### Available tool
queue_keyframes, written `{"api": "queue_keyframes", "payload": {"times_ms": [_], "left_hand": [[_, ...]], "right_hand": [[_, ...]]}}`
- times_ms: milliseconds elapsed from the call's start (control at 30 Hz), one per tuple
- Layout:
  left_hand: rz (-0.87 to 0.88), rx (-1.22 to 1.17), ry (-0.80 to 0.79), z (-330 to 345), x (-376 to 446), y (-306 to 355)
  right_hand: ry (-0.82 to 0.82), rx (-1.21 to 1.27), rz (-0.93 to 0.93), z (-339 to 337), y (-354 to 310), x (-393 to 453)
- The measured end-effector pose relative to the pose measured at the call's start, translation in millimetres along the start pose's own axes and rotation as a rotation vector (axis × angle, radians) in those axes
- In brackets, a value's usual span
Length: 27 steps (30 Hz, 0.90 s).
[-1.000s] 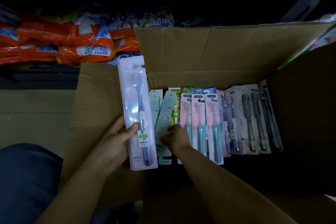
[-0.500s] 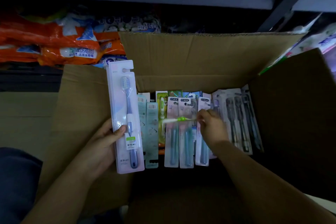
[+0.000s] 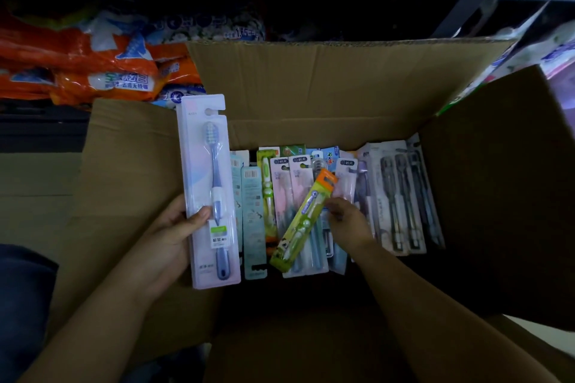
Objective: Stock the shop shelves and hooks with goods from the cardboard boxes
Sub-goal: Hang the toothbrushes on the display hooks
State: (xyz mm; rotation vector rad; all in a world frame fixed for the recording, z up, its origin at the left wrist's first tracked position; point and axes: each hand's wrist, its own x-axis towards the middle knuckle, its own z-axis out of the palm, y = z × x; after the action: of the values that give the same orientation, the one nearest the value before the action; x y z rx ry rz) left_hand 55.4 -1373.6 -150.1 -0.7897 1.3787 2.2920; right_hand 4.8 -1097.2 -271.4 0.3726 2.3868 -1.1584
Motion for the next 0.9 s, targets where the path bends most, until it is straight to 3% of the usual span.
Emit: {"api": "queue_keyframes", "payload": {"times_ms": [200, 267, 367, 400, 467, 567, 900], "left_hand": [[-0.001, 0.01, 0.016, 0.3, 1.5, 0.1], [-0.009, 0.011, 0.015, -0.7, 1.1, 0.4], [-0.01, 0.025, 0.011, 0.2, -1.0, 1.1], [-0.011, 0.037, 0.012, 1.1, -1.9, 1.2], [-0.016, 0.061, 0.017, 5.7, -3.2, 0.7], [-0.028, 0.146, 0.025, 19.9, -4.3, -6.2], [-0.127, 0.16, 0.111, 46.6, 9.0, -26.5]], "right_hand": [[-0.222, -0.145, -0.32, 18.8, -19.5, -11.7], [-0.128, -0.168, -0.265, 20.0, -20.9, -16.2], [0.319, -0.156, -0.003, 11.0, -15.1, -25.6], [0.395, -0.151, 0.094, 7.3, -13.7, -28.3], [0.298, -0.137, 0.252, 3.7, -8.3, -27.6], [0.122, -0.222, 0.266, 7.5, 0.5, -21.7], [0.277, -0.147, 0.099, -26.0, -9.4, -18.6]]}}
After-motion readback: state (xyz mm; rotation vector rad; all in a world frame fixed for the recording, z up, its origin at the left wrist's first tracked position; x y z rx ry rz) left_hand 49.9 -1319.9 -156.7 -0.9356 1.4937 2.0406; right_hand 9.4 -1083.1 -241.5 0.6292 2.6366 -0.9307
